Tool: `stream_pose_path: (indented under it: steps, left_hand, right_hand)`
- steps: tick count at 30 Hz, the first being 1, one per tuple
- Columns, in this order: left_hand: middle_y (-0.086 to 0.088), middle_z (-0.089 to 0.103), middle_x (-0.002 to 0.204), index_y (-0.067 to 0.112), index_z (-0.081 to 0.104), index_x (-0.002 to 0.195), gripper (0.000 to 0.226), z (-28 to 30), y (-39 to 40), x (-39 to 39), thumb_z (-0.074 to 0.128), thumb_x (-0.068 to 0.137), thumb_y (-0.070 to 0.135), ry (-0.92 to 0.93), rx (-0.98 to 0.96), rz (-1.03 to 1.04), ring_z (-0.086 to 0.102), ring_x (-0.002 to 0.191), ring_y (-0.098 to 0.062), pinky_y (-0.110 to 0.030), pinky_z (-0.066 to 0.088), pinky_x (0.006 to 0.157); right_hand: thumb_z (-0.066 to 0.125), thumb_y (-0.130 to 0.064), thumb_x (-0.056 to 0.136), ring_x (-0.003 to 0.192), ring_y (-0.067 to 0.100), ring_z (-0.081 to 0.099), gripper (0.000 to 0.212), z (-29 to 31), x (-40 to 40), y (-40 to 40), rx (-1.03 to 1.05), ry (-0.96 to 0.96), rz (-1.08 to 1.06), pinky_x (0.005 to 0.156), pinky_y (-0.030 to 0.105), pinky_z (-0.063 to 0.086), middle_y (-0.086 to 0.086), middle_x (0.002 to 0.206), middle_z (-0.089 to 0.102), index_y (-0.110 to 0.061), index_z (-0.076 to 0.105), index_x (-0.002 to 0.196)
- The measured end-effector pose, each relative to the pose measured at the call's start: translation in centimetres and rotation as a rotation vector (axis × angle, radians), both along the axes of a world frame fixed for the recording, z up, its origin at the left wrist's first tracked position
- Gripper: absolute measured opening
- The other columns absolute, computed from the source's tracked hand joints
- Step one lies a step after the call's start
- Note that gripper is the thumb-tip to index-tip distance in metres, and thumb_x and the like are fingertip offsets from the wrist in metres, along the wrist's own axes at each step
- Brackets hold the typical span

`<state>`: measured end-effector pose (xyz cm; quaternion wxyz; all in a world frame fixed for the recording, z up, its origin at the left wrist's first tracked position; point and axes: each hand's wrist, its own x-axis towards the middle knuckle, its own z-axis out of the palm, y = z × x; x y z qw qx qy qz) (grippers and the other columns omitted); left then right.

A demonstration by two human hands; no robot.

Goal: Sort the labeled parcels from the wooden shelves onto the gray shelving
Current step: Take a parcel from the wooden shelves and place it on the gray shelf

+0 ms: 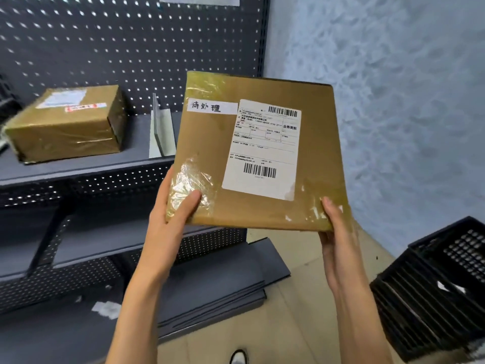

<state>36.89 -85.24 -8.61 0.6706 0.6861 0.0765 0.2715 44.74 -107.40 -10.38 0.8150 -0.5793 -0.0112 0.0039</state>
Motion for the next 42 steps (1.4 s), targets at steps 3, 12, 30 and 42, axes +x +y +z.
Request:
stream_pose_path:
  steps: [3, 12, 30, 42]
  left_hand:
    - [0.019, 0.059, 0.129, 0.031, 0.042, 0.143, 0.068, 0.0, 1.1, 3.2, 0.067, 0.081, 0.041, -0.028, -0.003, 0.047, 0.054, 0.118, 0.004, -0.009, 0.042, 0.091]
    - [0.013, 0.059, 0.130, 0.029, 0.047, 0.140, 0.082, 2.2, 5.1, 15.1, 0.065, 0.065, 0.057, -0.028, -0.069, 0.132, 0.055, 0.116, 0.000, -0.015, 0.042, 0.089]
    - [0.014, 0.069, 0.112, 0.024, 0.059, 0.127, 0.046, 1.8, 10.8, 25.1, 0.069, 0.083, 0.033, 0.078, -0.163, 0.294, 0.062, 0.105, 0.000, -0.021, 0.044, 0.094]
    - [0.018, 0.070, 0.103, 0.026, 0.063, 0.118, 0.028, 2.0, 11.1, 26.2, 0.060, 0.091, 0.032, 0.125, -0.180, 0.334, 0.062, 0.087, 0.011, -0.002, 0.042, 0.066]
  right_hand:
    - [0.084, -0.061, 0.050, 0.126, 0.010, 0.052, 0.102, 0.6, 3.8, 0.9, 0.017, -0.062, 0.049, 0.113, 0.040, 0.032, -0.007, 0.132, 0.060, -0.027, 0.049, 0.139]
    - [0.084, -0.070, 0.035, 0.124, 0.013, 0.053, 0.119, 3.4, 17.5, 6.0, -0.016, -0.074, 0.055, 0.112, 0.044, 0.034, -0.005, 0.131, 0.060, -0.023, 0.050, 0.138]
    - [0.078, -0.062, 0.051, 0.116, 0.011, 0.059, 0.086, 3.0, 30.1, 13.5, -0.116, 0.003, 0.187, 0.108, 0.039, 0.039, -0.009, 0.120, 0.067, -0.026, 0.059, 0.127]
    - [0.081, -0.054, 0.057, 0.111, 0.014, 0.062, 0.065, 3.0, 31.9, 14.4, -0.135, 0.037, 0.231, 0.104, 0.039, 0.044, -0.005, 0.114, 0.069, -0.028, 0.063, 0.114]
